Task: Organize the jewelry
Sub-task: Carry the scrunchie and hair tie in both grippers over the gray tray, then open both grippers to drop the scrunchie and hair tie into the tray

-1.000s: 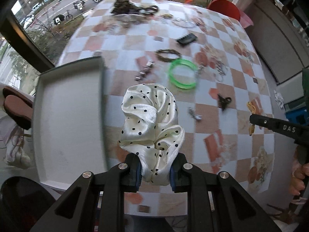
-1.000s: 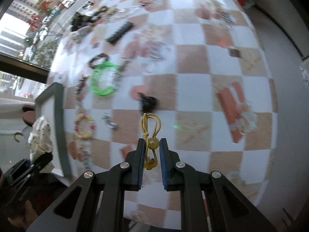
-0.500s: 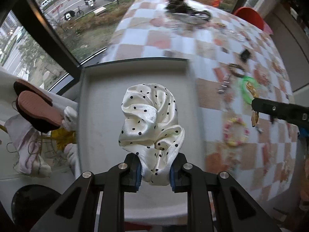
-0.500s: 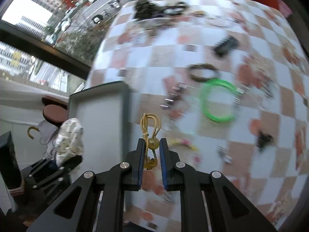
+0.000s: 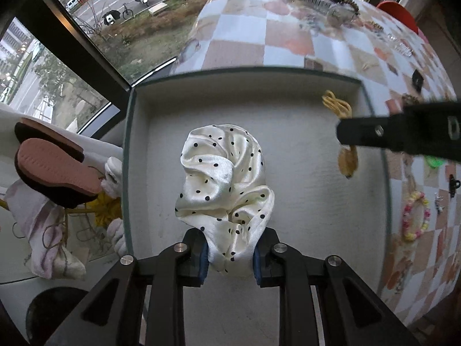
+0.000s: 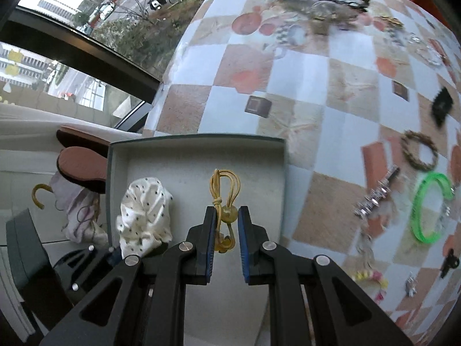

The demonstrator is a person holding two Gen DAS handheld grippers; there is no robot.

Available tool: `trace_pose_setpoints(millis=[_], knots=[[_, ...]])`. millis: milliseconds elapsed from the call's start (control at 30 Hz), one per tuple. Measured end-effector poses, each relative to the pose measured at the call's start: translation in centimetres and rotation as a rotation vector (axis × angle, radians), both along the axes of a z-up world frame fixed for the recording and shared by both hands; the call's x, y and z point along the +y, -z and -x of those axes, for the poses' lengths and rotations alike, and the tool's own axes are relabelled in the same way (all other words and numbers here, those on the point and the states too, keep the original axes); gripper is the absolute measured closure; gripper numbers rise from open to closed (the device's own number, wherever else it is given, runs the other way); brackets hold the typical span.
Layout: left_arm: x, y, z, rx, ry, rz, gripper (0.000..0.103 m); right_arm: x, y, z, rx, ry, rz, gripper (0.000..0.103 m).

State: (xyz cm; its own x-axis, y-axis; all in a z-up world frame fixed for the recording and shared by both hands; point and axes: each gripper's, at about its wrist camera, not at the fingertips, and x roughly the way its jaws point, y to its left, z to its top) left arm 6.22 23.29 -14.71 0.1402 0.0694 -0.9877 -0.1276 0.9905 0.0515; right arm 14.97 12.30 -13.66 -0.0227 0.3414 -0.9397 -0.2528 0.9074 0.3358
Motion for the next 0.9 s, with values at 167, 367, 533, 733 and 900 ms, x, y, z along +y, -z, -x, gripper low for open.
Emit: trace_pose_setpoints(millis=[167, 367, 533, 733, 900], knots=[[-0.2, 0.3, 0.0, -0.011, 0.003, -0.029, 0.044, 0.8, 2.4, -0.7, 0.041, 0.003, 0.024, 0.086], [-0.3, 0.5, 0.1, -0.002, -0.004, -0.058, 0.035, 1.0, 2.9, -0.9, 0.053, -0.004, 0.031, 0.083], [-0.6, 0.0, 0.4, -0.002, 0.001, -0.066, 0.022, 1.0, 2.2, -1.0, 0.054, -0.003, 0.011, 0.052], [-0.9, -1.5, 0.8, -0.036, 0.020, -0.090, 0.000, 0.7, 0.0, -0.9, 0.029, 0.014, -0.037, 0.038], [-1.5, -3.0, 1.4, -0.052, 0.035, -0.081, 0.000, -0.6, -2.6, -0.1, -0.021, 0.036, -0.043, 0.025]])
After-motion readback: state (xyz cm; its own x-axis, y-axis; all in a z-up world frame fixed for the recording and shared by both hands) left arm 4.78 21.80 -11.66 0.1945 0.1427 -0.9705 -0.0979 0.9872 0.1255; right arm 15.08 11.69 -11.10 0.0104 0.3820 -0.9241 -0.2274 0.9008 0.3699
